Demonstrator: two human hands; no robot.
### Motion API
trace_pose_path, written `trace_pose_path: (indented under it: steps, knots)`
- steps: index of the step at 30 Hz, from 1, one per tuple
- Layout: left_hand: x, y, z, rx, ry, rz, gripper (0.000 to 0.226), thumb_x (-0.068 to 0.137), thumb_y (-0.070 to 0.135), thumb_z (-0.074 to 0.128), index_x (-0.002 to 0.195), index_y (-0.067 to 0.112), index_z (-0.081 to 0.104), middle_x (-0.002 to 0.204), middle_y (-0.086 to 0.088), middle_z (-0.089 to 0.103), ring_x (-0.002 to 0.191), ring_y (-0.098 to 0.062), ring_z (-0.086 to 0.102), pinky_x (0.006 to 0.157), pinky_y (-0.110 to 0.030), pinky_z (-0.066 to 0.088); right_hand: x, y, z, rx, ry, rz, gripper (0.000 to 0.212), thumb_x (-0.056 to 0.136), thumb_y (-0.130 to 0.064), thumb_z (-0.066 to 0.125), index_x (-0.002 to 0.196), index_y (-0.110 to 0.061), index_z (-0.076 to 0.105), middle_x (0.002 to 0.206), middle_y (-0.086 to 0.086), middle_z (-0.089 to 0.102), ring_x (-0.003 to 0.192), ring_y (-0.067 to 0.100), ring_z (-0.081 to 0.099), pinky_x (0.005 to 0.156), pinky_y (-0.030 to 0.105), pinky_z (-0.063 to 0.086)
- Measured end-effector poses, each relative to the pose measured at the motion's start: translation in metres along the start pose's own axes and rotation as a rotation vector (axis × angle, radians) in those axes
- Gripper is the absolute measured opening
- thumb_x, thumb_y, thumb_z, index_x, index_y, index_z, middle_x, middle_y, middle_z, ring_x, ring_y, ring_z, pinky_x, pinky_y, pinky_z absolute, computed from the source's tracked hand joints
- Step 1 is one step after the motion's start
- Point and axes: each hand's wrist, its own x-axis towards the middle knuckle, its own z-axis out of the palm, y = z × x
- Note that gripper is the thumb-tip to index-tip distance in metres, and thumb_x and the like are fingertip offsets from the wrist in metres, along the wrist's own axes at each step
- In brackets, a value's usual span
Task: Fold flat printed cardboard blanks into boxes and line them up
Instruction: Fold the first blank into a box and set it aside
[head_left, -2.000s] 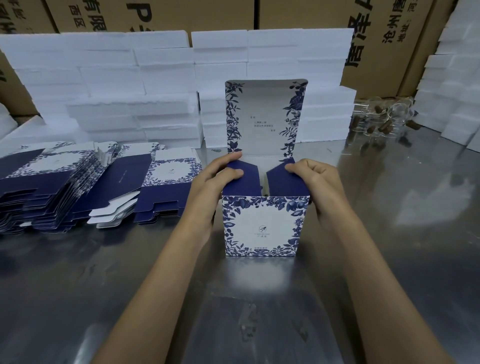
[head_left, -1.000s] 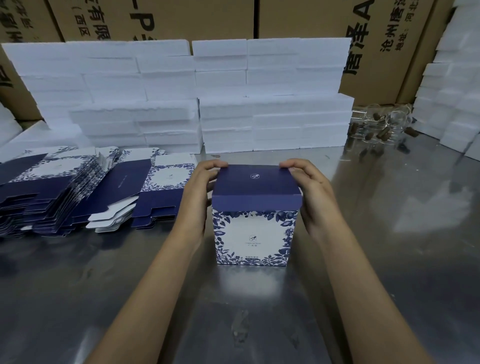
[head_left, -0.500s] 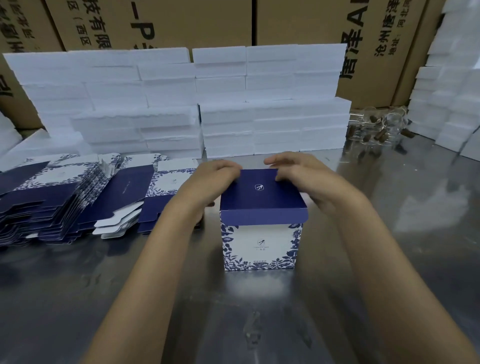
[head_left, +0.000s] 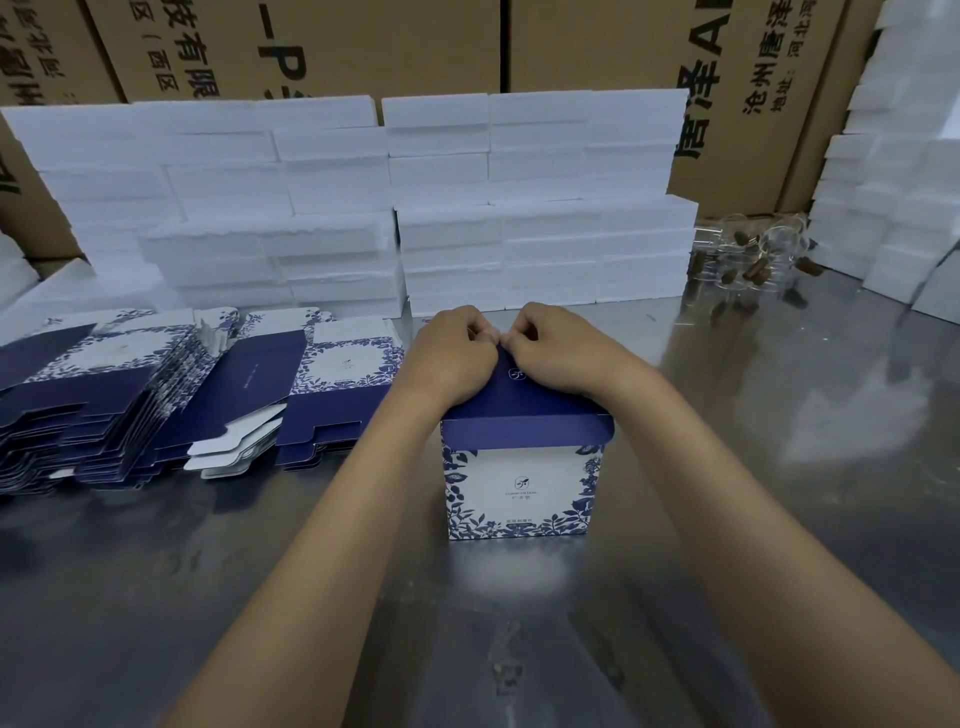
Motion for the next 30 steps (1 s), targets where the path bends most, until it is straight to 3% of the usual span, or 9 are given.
trace_pose_path:
  steps: [3, 6, 9, 11, 14, 17, 19, 21, 30]
  knots:
    - [0.002, 0.001, 0.001, 0.006, -0.013, -0.007, 0.014, 0.102, 0.017, 0.045, 0.098, 0.016, 0.059, 0.092, 0.009, 0.056, 0.092, -0.016, 0.053, 0.064, -0.024, 0.037, 0.001, -0.001, -0.003, 0.027, -0.005, -0.003, 0.012, 0.1, -0.02, 0.052, 0.102, -0.012, 0.06, 0.089, -0.007, 0.058, 0.078, 0.009, 0.052, 0.062, 0.025, 0.038]
    - [0.002, 0.001, 0.0, -0.014, -0.024, -0.049, 0.015, 0.101, 0.019, 0.045, 0.097, 0.019, 0.06, 0.105, 0.012, 0.058, 0.101, -0.014, 0.054, 0.079, -0.027, 0.041, 0.0, -0.003, -0.004, 0.074, -0.003, 0.002, 0.018, 0.1, -0.016, 0.049, 0.106, -0.008, 0.064, 0.093, -0.004, 0.061, 0.086, 0.014, 0.055, 0.07, 0.027, 0.042]
    - [0.001, 0.002, -0.001, -0.034, -0.021, -0.077, 0.016, 0.1, 0.019, 0.047, 0.092, 0.021, 0.06, 0.119, 0.013, 0.063, 0.108, -0.013, 0.057, 0.092, -0.03, 0.045, -0.001, -0.004, -0.005, 0.05, -0.012, 0.042, 0.015, 0.102, -0.019, 0.045, 0.1, -0.015, 0.059, 0.093, -0.004, 0.059, 0.09, 0.017, 0.054, 0.08, 0.034, 0.044]
    - [0.0, 0.004, -0.001, 0.0, -0.016, -0.078, 0.015, 0.1, 0.019, 0.047, 0.094, 0.018, 0.06, 0.124, 0.008, 0.065, 0.112, -0.018, 0.058, 0.101, -0.038, 0.046, 0.0, -0.005, -0.006, 0.026, -0.036, 0.054, 0.011, 0.102, -0.02, 0.045, 0.1, -0.016, 0.056, 0.094, -0.004, 0.058, 0.092, 0.017, 0.053, 0.078, 0.033, 0.042]
    - [-0.002, 0.005, -0.001, -0.022, -0.017, -0.093, 0.015, 0.101, 0.024, 0.049, 0.095, 0.02, 0.062, 0.12, 0.004, 0.066, 0.114, -0.022, 0.058, 0.103, -0.043, 0.046, 0.0, -0.005, -0.005, 0.054, -0.044, 0.074, 0.016, 0.101, -0.021, 0.045, 0.105, -0.013, 0.058, 0.098, -0.002, 0.059, 0.093, 0.018, 0.053, 0.077, 0.033, 0.041]
    - [-0.004, 0.003, -0.002, -0.01, -0.012, -0.155, 0.025, 0.101, 0.038, 0.05, 0.083, 0.023, 0.06, 0.101, 0.006, 0.063, 0.111, -0.026, 0.059, 0.106, -0.048, 0.043, -0.002, -0.001, -0.005, 0.035, -0.004, 0.141, 0.02, 0.102, -0.037, 0.048, 0.09, -0.021, 0.052, 0.094, -0.006, 0.057, 0.094, 0.018, 0.056, 0.086, 0.036, 0.044]
    - [-0.004, 0.003, -0.002, 0.008, -0.012, -0.182, 0.034, 0.1, 0.043, 0.05, 0.074, 0.021, 0.053, 0.089, 0.005, 0.06, 0.108, -0.03, 0.06, 0.108, -0.053, 0.039, -0.003, 0.001, -0.005, 0.042, -0.001, 0.152, 0.028, 0.104, -0.039, 0.048, 0.083, -0.02, 0.047, 0.088, -0.005, 0.055, 0.079, 0.012, 0.053, 0.07, 0.029, 0.042]
    - [-0.003, 0.004, -0.002, 0.018, -0.017, -0.181, 0.032, 0.102, 0.043, 0.048, 0.077, 0.022, 0.05, 0.093, 0.005, 0.058, 0.112, -0.03, 0.058, 0.11, -0.055, 0.036, -0.003, 0.0, -0.006, 0.054, -0.007, 0.14, 0.029, 0.105, -0.035, 0.046, 0.082, -0.019, 0.043, 0.08, -0.005, 0.049, 0.067, 0.01, 0.044, 0.058, 0.027, 0.032]
    - [-0.002, -0.001, -0.001, -0.09, -0.003, -0.228, 0.028, 0.101, 0.044, 0.049, 0.086, 0.021, 0.057, 0.093, 0.013, 0.055, 0.113, -0.026, 0.057, 0.112, -0.053, 0.035, -0.011, 0.001, -0.007, 0.204, 0.075, 0.141, 0.018, 0.105, -0.02, 0.042, 0.09, -0.015, 0.049, 0.086, 0.008, 0.047, 0.078, 0.018, 0.041, 0.065, 0.031, 0.03]
